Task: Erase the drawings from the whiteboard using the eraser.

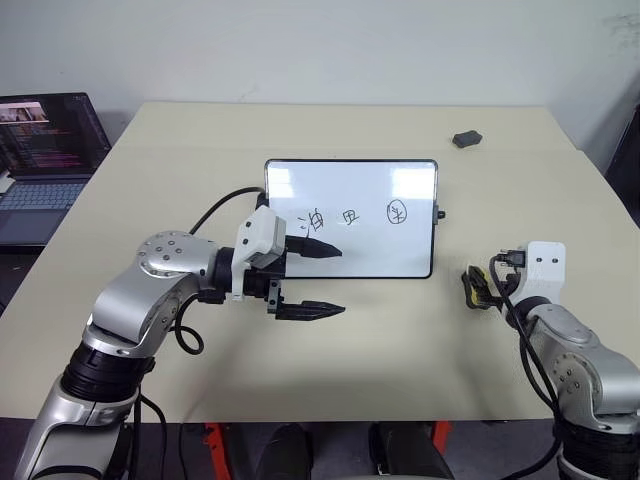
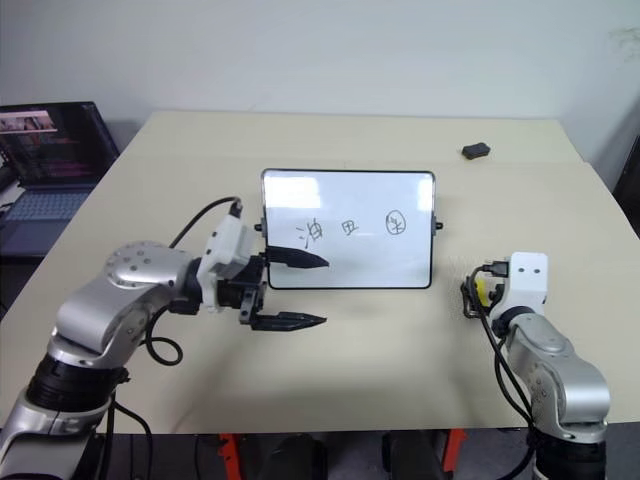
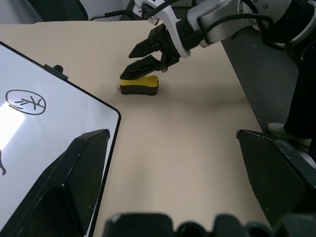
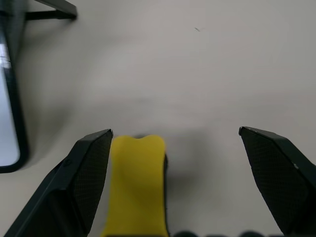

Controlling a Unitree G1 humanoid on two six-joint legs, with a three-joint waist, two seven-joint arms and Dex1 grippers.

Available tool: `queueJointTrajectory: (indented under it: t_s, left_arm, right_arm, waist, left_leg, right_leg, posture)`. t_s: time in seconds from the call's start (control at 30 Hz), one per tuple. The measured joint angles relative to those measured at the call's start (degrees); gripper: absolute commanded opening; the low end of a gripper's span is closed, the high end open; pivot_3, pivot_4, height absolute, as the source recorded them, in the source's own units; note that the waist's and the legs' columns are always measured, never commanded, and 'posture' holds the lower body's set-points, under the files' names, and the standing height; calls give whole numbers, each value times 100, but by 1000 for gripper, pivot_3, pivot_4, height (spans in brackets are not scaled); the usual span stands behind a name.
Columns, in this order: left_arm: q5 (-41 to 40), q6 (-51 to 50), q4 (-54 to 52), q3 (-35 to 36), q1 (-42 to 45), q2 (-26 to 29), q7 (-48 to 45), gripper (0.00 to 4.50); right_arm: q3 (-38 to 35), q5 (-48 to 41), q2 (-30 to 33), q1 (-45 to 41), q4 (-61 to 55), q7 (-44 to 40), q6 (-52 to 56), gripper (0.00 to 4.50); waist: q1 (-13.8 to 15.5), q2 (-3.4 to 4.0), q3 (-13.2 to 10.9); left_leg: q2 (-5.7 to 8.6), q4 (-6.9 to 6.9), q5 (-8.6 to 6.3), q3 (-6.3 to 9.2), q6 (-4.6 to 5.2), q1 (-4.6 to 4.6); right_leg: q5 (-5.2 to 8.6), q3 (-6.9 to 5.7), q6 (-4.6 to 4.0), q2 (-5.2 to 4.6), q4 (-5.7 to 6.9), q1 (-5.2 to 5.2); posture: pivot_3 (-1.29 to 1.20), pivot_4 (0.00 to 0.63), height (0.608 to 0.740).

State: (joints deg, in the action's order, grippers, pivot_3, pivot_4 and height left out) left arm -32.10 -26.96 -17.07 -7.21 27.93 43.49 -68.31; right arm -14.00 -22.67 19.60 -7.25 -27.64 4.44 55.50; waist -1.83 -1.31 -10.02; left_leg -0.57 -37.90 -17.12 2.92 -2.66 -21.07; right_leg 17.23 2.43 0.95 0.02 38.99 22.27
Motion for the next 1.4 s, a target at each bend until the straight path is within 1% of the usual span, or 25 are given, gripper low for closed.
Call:
queueJointTrajectory:
  t_s: [0.4,0.87,0.9,0.97,1.07,1.1,1.17,1.2,1.4]
  left_arm:
    - [51,86,73,60,-94,0,10,4500]
    - [48,3,85,97,-102,-105,126,4500]
    - [47,-11,85,99,-100,-105,136,4500]
    - [38,-40,85,112,-86,-114,146,4500]
    - [28,-65,83,172,-59,-117,157,4500]
    - [23,-81,83,190,-59,-117,160,4500]
    - [16,-124,83,199,-59,-117,171,4500]
    - [13,-134,82,199,-59,-117,183,4500]
    - [-18,-199,73,229,-63,-116,309,4500]
  right_arm:
    - [74,122,-152,-16,108,-424,-28,4461]
    - [172,265,-264,-44,311,-457,-5,4461]
    - [172,286,-279,-44,319,-458,-5,4100]
    - [172,317,-292,-45,337,-471,-5,3529]
    - [167,337,-318,-45,370,-513,-5,2462]
    - [167,338,-341,-45,374,-528,-5,2013]
    - [165,341,-368,-48,376,-557,-6,1326]
    - [161,343,-374,-52,378,-561,-6,1188]
    - [125,344,-421,-59,387,-568,-9,1184]
  waist:
    - [-1,0,0]
    - [-2,0,0]
    - [-2,0,0]
    - [-2,0,0]
    - [-2,0,0]
    - [-3,0,0]
    - [-1,0,0]
    - [-1,0,0]
    - [-2,0,0]
  left_leg:
    - [0,-1,0,2,1,0]
    - [0,-1,0,2,1,0]
    - [0,-1,0,2,1,0]
    - [0,-1,0,2,1,0]
    - [-1,-1,0,2,1,1]
    - [-1,-1,0,2,1,1]
    - [0,-1,0,3,1,0]
    - [0,-2,0,2,1,0]
    - [-1,-2,0,3,1,1]
  right_leg:
    - [0,-1,0,0,1,0]
    - [0,-1,0,0,2,0]
    - [0,-1,0,0,2,0]
    - [0,-1,0,0,2,0]
    - [0,-1,0,0,2,0]
    - [0,-2,0,0,2,0]
    - [0,-2,0,0,2,0]
    - [0,-2,0,0,2,0]
    - [0,-2,0,0,2,0]
  posture:
    - [0,150,740]
    - [0,150,740]
    - [0,150,740]
    - [0,150,740]
    - [0,150,740]
    - [0,150,740]
    - [0,150,740]
    - [0,150,740]
    - [0,150,740]
